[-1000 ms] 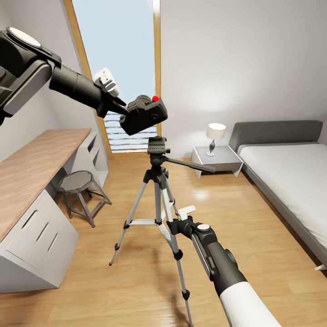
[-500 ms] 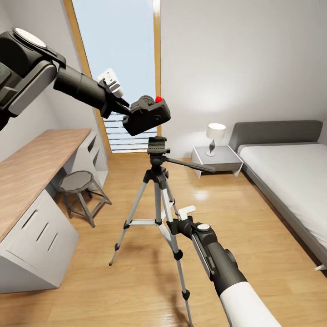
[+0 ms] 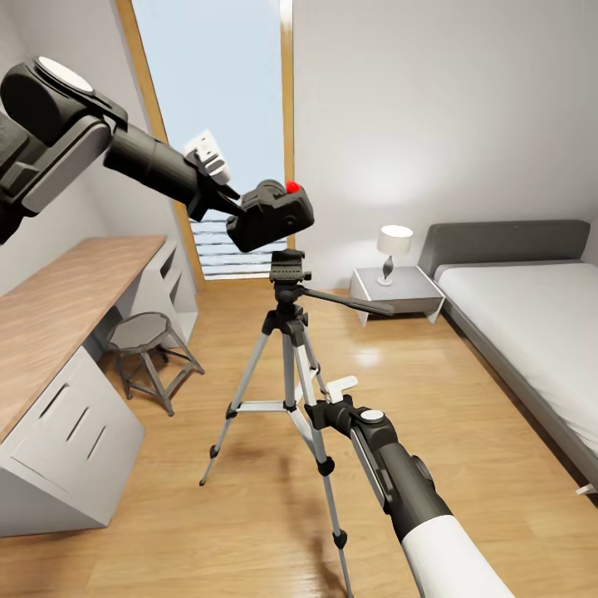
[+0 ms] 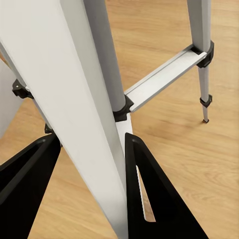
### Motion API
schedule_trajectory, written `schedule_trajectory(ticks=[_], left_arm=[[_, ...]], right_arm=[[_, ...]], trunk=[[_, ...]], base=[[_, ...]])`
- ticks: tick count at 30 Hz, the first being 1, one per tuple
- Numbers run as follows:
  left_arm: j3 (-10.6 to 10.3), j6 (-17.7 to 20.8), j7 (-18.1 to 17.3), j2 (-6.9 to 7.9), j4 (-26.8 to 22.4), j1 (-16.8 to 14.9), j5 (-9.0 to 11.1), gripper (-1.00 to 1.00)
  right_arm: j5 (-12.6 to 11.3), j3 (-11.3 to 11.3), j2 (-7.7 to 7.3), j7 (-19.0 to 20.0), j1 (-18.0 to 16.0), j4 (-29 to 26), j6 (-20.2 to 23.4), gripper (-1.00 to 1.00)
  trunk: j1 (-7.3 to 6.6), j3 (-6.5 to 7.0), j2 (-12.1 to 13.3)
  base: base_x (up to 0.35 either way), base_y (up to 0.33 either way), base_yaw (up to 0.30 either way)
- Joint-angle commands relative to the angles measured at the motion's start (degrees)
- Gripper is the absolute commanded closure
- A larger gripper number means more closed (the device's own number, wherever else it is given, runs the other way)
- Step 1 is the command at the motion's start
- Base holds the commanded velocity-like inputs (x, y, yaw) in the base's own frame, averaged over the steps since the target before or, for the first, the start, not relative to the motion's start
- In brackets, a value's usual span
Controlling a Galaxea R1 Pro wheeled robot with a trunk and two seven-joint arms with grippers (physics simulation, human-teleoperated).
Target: Attach the digital camera to the camera tripod in the bedroom.
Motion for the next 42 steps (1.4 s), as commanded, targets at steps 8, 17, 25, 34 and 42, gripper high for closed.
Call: schedule_trajectory(ticks=[8, 17, 25, 34, 42], left_arm=[[-1.1, 0.3, 0.2, -1.95, 0.5, -0.1, 0.3, 1.00], [-3.5, 0.2, 0.6, -3.19, 0.9, -0.1, 0.3, 1.00], [-3.8, 0.2, 0.6, -3.13, 0.9, -0.1, 0.3, 1.00], [-3.8, 0.2, 0.6, -3.08, 0.8, -0.1, 0.2, 1.00], [-3.8, 0.2, 0.6, -2.83, 0.8, -0.1, -0.5, 1.00]], right_arm=[[1.5, -0.1, 0.01, 0.4, 0.0, 0.9, 0.2, 1.00], [1.5, -0.1, 0.04, 0.4, 0.0, 0.9, 0.2, 1.00], [1.5, -0.1, 0.07, 0.4, 0.0, 0.9, 0.2, 1.00], [1.5, -0.1, 0.05, 0.4, 0.0, 0.9, 0.2, 1.00], [1.5, -0.1, 0.08, 0.4, 0.0, 0.9, 0.2, 1.00]], trunk=[[0.05, -0.12, -0.1], [0.05, -0.12, -0.1], [0.05, -0.12, -0.1], [0.05, -0.12, -0.1], [0.05, -0.12, -0.1]], base=[[0.000, 0.000, 0.000], [0.000, 0.000, 0.000], [0.000, 0.000, 0.000], [0.000, 0.000, 0.000], [0.000, 0.000, 0.000]])
